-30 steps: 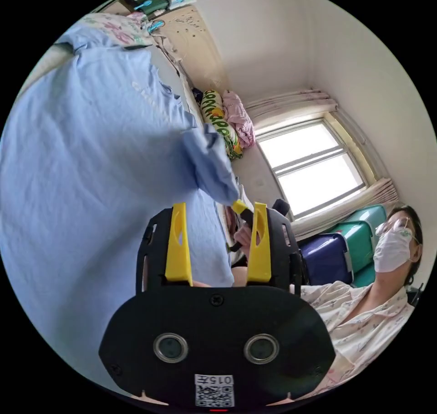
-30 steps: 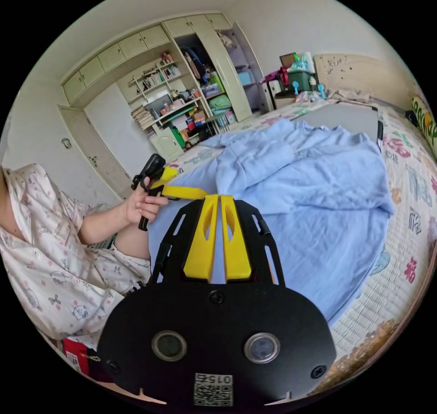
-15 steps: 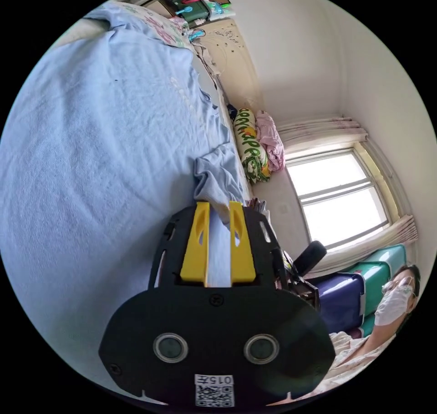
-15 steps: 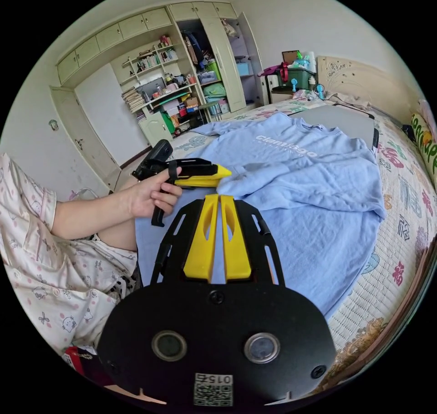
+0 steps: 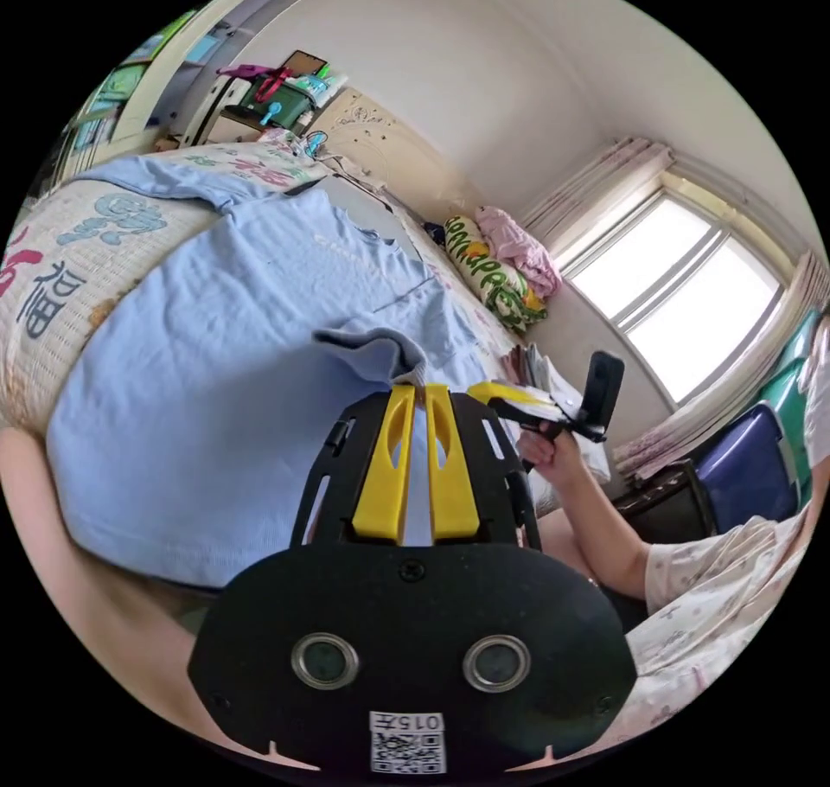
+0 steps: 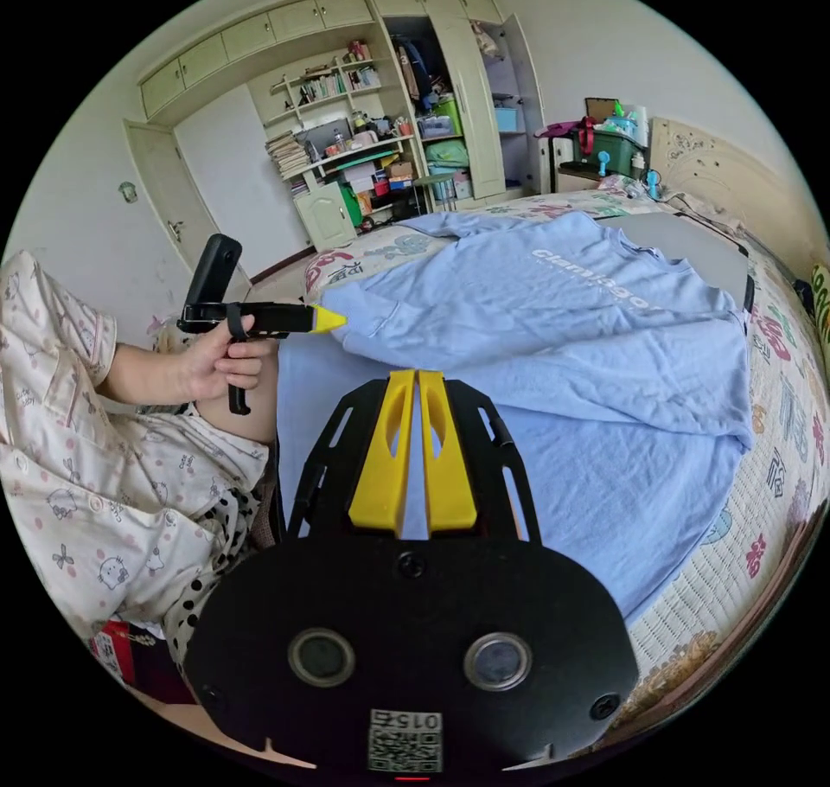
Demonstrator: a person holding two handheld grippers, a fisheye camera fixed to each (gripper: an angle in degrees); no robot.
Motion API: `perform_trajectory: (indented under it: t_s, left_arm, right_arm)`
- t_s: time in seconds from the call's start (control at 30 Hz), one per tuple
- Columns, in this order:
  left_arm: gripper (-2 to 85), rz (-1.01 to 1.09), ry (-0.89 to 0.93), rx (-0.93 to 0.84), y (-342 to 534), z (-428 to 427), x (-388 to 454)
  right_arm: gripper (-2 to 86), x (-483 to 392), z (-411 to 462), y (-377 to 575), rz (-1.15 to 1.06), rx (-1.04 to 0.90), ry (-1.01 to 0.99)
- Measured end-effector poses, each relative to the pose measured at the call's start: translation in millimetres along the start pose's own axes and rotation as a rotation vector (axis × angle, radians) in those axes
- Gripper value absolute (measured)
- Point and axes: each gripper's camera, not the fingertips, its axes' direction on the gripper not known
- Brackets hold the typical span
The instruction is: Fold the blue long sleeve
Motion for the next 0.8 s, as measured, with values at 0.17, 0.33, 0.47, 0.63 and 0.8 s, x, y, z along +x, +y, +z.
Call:
perform_trajectory:
  t_s: [0.17,0.33,0.47,0.63,0.8]
  left_arm:
    - [1.8,0.038,-0.077,-0.074,46.3,10.9,26.2]
    - [4.3,0.032,-0.051,-0.129,55.5,-3.7,25.4]
    - [9.4,-0.048,-0.094,-0.035,52.7,-40.5,1.6]
    - [10.8,-0.102,-0.116,0.033,31.5,-44.1,-14.8]
    - [11.1,-0.128,-0.089,-0.056,14.3,-5.0,-17.1]
  right_arm:
    - [0.7,-0.8,19.4,21.2,-0.017,-0.127,0.02]
    - [4.8,-2.4,11.3,38.8,0.004,-0.073,0.041]
    - [8.3,-17.6,-9.5,45.4,-0.051,-0.004,0.13]
    - [9.9,-35.5,-2.1,39.6,-0.143,-0.003,0.005]
    - [11.2,-51.4,20.5,22.0,-0.19,-0.115,-0.073]
